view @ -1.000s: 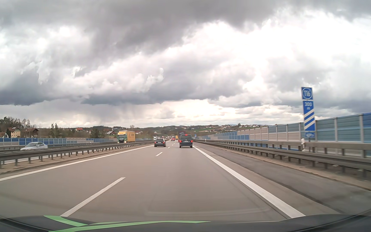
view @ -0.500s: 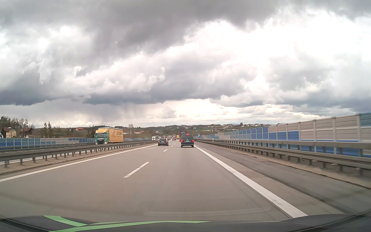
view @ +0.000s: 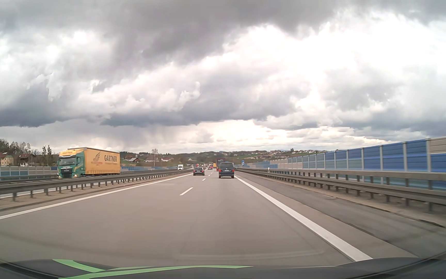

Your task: Follow the waypoints while adhering to traffic rules and regulations

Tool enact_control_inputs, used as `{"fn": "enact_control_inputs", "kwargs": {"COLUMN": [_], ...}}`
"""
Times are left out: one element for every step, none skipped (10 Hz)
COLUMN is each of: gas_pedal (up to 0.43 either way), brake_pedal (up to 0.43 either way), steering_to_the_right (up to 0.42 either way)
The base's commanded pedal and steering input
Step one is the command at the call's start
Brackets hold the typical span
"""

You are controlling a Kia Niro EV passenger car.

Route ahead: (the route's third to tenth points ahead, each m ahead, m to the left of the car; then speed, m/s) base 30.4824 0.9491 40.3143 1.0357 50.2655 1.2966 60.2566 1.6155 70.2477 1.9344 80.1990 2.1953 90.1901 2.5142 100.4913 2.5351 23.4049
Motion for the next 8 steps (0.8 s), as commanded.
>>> {"fn": "enact_control_inputs", "kwargs": {"gas_pedal": [0.059,0.028,0.0,0.0,0.0,0.0,0.0,0.0], "brake_pedal": [0.0,0.0,0.0,0.0,0.0,0.0,0.0,0.0], "steering_to_the_right": [-0.002,-0.001,-0.001,0.0,-0.001,-0.001,-0.001,0.0]}}
